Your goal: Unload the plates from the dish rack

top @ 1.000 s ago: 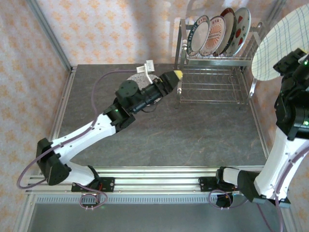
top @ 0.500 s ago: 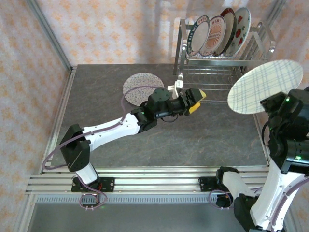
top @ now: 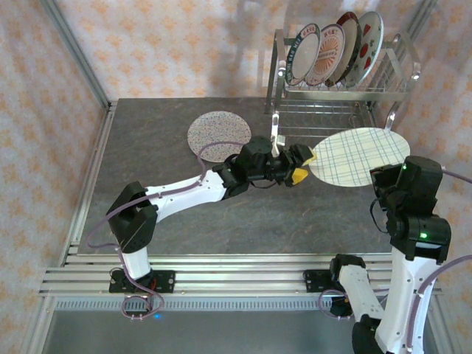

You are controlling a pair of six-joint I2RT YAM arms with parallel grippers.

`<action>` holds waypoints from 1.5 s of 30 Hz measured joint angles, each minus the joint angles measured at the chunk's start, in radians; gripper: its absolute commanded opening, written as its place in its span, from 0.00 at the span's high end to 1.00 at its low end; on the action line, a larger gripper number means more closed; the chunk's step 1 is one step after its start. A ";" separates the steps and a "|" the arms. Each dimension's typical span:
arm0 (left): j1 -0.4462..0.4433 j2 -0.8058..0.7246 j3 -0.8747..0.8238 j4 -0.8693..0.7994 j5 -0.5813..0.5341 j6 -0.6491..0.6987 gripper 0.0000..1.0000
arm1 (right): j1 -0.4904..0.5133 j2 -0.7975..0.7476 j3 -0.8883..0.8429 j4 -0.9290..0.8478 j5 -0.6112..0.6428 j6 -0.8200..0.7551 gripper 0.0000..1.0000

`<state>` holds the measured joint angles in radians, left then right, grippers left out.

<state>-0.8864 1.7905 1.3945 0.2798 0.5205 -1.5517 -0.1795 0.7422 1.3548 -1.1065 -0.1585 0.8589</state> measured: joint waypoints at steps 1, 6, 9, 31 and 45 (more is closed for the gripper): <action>0.007 0.000 0.000 0.000 0.002 -0.004 0.35 | 0.000 -0.006 -0.017 0.013 -0.014 0.016 1.00; 0.039 0.006 0.000 0.002 0.015 -0.024 0.43 | 0.000 -0.027 -0.089 0.057 -0.063 0.073 1.00; 0.049 0.016 0.000 0.004 0.024 -0.031 0.46 | 0.000 -0.033 -0.124 0.080 -0.091 0.097 1.00; 0.076 0.038 0.013 0.003 0.064 -0.048 1.00 | 0.000 -0.072 -0.266 0.192 -0.188 0.188 1.00; 0.133 0.013 0.037 -0.137 0.134 0.132 1.00 | 0.000 -0.039 -0.259 0.165 -0.258 0.134 0.39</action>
<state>-0.7532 1.8034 1.4319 0.1429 0.6544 -1.4193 -0.1791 0.7029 1.0962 -0.9413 -0.4168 0.9924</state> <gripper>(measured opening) 0.061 0.537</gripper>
